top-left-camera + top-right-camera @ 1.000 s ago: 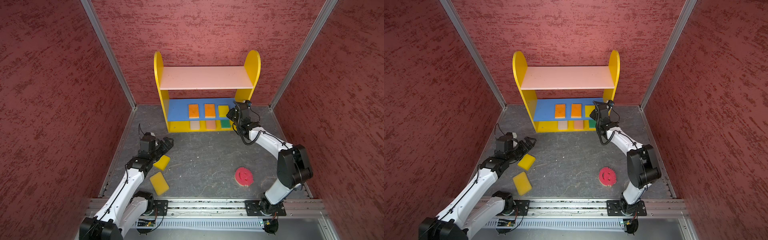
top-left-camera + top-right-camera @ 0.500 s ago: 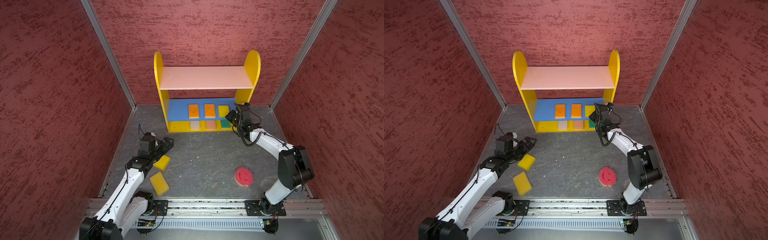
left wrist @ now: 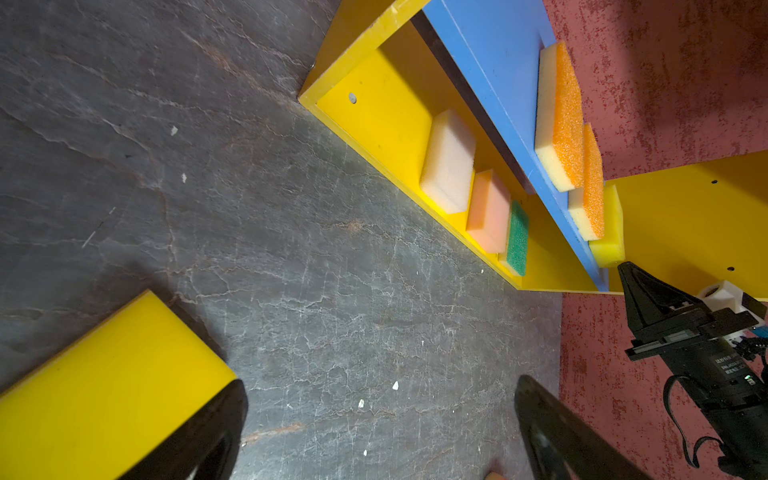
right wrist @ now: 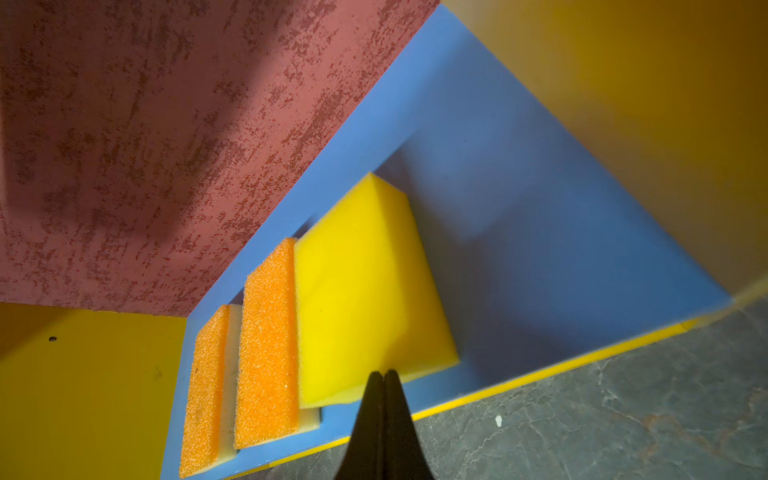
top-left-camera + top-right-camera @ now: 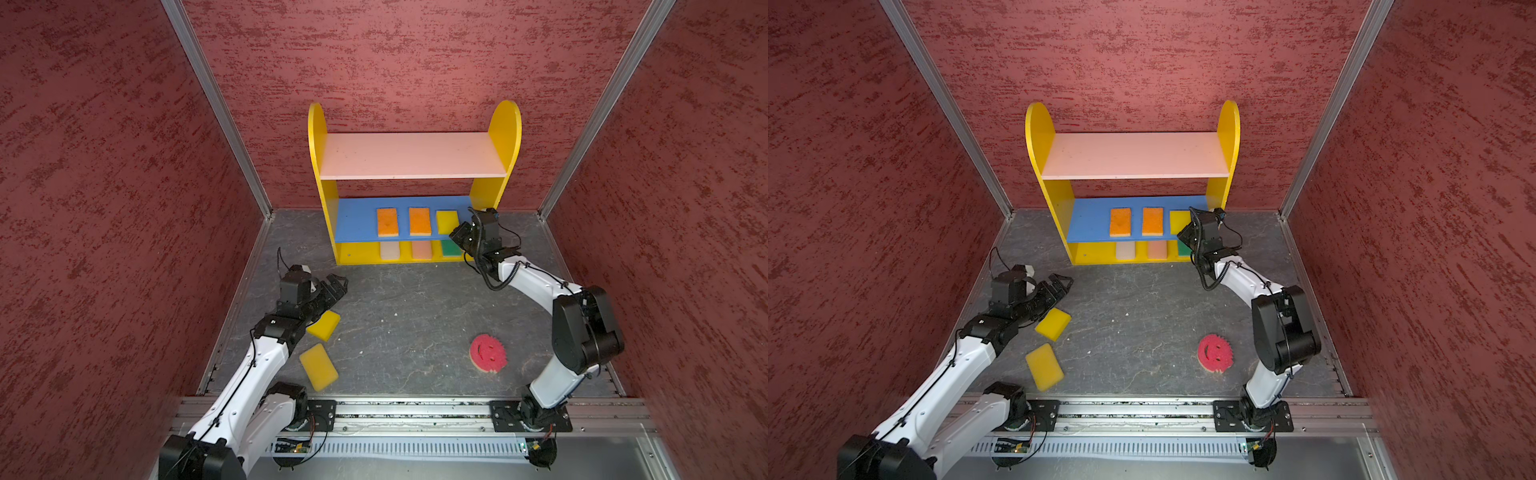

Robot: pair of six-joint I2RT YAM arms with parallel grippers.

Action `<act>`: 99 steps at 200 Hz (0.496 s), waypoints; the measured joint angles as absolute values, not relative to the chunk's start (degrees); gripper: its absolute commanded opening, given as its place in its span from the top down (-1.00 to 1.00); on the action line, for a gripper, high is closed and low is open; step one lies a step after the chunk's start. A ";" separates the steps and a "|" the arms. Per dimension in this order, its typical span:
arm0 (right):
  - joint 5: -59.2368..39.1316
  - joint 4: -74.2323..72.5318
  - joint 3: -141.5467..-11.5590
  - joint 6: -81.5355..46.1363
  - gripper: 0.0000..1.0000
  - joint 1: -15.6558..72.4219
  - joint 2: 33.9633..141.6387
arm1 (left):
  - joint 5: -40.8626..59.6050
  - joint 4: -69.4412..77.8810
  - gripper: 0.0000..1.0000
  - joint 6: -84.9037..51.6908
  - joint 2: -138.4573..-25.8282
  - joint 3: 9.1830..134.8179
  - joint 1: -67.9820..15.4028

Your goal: Place and organize the cleaning sponges onto the shelf

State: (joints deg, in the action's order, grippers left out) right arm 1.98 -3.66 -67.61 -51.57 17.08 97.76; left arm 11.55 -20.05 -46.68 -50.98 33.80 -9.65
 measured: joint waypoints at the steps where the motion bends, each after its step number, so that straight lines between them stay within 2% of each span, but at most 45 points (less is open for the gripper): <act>1: 1.93 -3.66 -67.61 -51.59 1.00 17.08 97.76 | 11.55 -20.05 -0.99 -46.68 -51.00 33.80 -9.65; 99: 1.80 -3.92 -67.61 -52.12 1.00 16.95 97.76 | 11.57 -19.64 -0.99 -46.70 -51.37 33.74 -9.65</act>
State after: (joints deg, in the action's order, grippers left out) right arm 1.80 -3.92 -67.61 -52.12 16.95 97.76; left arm 11.57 -19.64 -46.70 -51.37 33.74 -9.65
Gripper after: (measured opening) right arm 0.046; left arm 0.996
